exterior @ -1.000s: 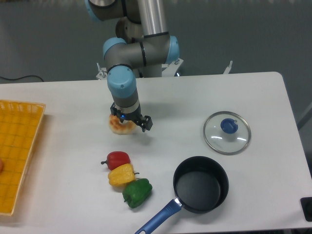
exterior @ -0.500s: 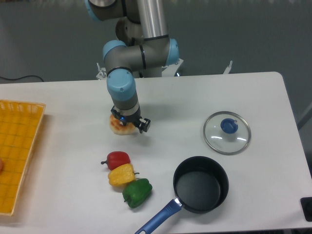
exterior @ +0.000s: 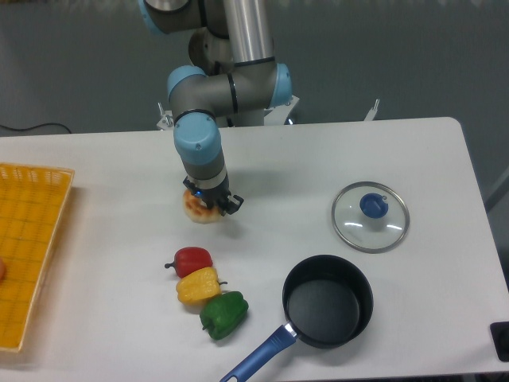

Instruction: Pick up the donuts

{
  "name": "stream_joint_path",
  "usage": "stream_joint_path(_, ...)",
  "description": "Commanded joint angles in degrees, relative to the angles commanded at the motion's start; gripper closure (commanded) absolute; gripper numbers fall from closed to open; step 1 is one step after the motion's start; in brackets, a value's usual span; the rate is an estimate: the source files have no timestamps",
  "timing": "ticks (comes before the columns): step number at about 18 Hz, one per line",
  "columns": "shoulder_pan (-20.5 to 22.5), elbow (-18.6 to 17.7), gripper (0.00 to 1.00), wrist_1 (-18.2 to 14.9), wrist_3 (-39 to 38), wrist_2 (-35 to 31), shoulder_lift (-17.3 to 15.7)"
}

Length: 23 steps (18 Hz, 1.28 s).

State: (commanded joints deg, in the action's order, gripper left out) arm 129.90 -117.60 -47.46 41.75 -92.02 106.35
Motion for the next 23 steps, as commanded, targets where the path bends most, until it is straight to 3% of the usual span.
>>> stream_joint_path(6, 0.1, 2.5, 0.66, -1.7, 0.4, -0.2, -1.4)
stream_joint_path(16, 1.6, 9.7, 0.66, -13.9, 0.8, 0.8, -4.7)
stream_joint_path(20, 1.6, 9.5, 0.67, -14.4, 0.8, 1.3, -4.5)
stream_joint_path(21, 1.6, 9.1, 0.66, -14.3, 0.8, 1.3, -4.5)
stream_joint_path(23, 1.3, 7.5, 0.4, -13.5, 0.7, 1.2, -4.5)
